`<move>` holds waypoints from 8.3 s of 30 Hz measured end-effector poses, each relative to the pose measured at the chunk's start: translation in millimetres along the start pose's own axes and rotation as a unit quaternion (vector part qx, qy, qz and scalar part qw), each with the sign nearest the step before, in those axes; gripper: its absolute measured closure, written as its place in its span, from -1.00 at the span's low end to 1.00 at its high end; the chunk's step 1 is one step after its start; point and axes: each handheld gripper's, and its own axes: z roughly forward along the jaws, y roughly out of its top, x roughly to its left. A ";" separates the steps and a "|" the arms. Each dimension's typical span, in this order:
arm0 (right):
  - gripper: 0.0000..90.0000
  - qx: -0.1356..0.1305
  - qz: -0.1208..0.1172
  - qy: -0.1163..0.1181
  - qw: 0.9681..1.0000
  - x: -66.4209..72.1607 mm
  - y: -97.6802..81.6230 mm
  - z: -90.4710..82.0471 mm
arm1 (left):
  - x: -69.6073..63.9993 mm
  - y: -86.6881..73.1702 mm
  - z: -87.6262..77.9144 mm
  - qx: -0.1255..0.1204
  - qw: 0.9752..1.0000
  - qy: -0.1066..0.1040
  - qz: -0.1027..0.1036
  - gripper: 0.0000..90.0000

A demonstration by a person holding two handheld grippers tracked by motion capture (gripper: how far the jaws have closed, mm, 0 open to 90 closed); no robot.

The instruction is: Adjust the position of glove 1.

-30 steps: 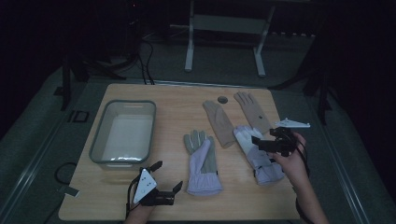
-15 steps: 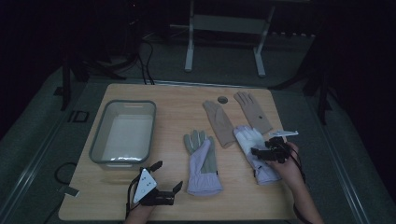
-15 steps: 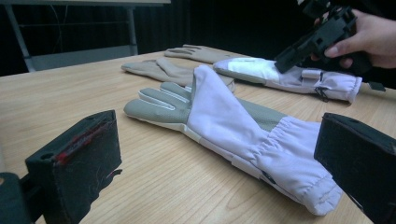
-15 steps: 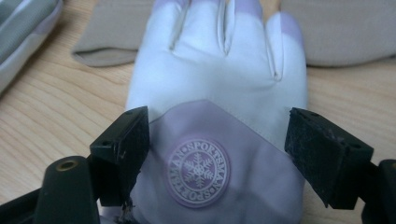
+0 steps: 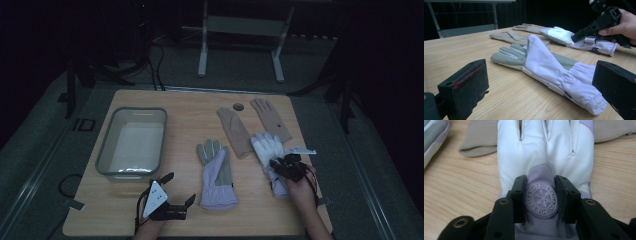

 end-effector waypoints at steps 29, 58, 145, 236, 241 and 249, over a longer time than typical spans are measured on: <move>0.67 -0.025 0.121 -0.081 0.989 15.0 -30.8 -47.7 | -0.1 0.4 0.1 0.001 1.000 -0.003 0.002 -0.98; -0.25 -0.020 0.035 -0.025 0.999 5.0 -12.1 -66.4 | 7.4 8.0 -8.2 0.025 0.999 -0.047 0.001 -0.98; -0.70 -0.061 -0.005 0.146 0.987 143.1 65.2 -31.4 | 18.2 5.2 -10.7 0.032 0.999 -0.003 -0.030 -0.98; 0.67 0.107 -0.040 0.205 0.972 126.4 32.1 38.2 | -8.4 16.7 79.3 0.277 0.934 -0.130 -0.185 -0.21; 0.75 0.085 -0.038 0.190 0.977 129.8 28.1 34.4 | -4.6 16.7 77.0 0.279 0.929 -0.132 -0.203 0.25; 0.81 0.066 -0.032 0.181 0.981 133.4 29.7 25.7 | -3.3 23.7 73.6 0.277 0.929 -0.134 -0.205 0.65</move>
